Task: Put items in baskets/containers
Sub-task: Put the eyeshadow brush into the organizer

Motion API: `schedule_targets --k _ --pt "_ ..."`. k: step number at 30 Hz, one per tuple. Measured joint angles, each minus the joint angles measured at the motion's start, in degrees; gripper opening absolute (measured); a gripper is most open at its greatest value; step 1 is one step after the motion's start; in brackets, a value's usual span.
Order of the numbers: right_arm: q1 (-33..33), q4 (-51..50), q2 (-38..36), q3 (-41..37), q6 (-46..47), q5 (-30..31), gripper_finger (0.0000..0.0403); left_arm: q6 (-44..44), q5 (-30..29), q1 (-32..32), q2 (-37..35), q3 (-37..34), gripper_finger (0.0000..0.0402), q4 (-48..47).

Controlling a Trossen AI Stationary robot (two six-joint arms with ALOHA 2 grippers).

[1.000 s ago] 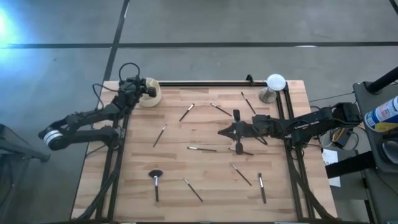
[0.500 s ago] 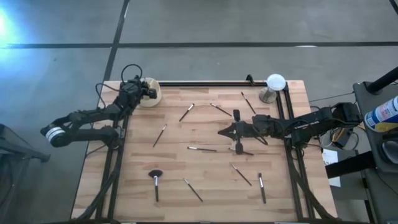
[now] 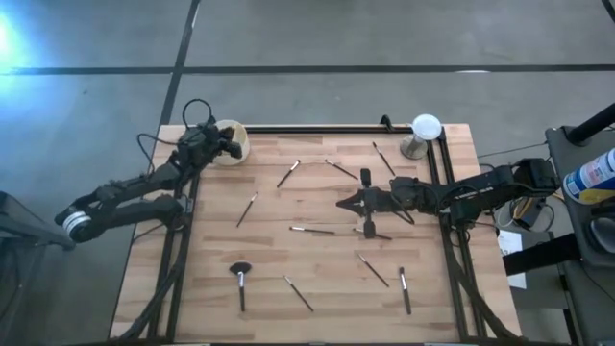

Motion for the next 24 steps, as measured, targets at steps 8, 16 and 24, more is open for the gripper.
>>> schedule_targets --k 8,16,24 --pt "0.0 -0.1 0.0 0.5 0.0 0.0 0.0009 3.3 9.2 -8.1 -4.1 0.0 0.0034 -1.9" --pt "0.0 -3.8 0.0 0.3 0.2 0.4 0.0008 10.8 7.4 -26.1 -2.6 0.0 0.0002 -5.7" --pt "0.0 -3.8 0.0 0.0 -2.4 1.5 0.0009 9.4 -0.7 -44.0 0.8 0.5 0.0000 -6.1"
